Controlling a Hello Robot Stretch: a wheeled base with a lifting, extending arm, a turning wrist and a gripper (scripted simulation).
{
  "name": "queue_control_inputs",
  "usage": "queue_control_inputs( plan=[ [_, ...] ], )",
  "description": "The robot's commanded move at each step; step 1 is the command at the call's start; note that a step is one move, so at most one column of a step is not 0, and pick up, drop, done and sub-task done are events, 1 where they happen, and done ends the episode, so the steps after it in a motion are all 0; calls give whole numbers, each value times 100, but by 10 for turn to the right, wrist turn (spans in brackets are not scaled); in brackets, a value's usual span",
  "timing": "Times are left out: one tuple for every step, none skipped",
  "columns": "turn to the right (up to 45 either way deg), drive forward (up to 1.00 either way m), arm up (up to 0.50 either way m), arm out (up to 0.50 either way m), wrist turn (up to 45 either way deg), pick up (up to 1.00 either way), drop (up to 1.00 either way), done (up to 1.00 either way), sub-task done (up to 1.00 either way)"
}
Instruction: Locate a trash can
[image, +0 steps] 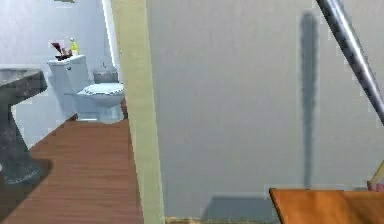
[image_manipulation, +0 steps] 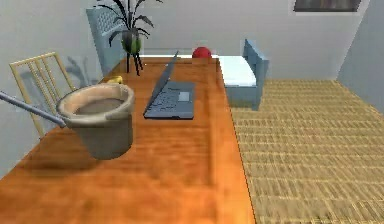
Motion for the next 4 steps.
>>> queue_control_inputs(
  plan=[
    [-330,0,0,0,0,0,0,0,0],
    [0,70,0,0,0,0,0,0,0],
    [150,0,0,0,0,0,0,0,0],
    [0,100,0,0,0,0,0,0,0]
  ],
)
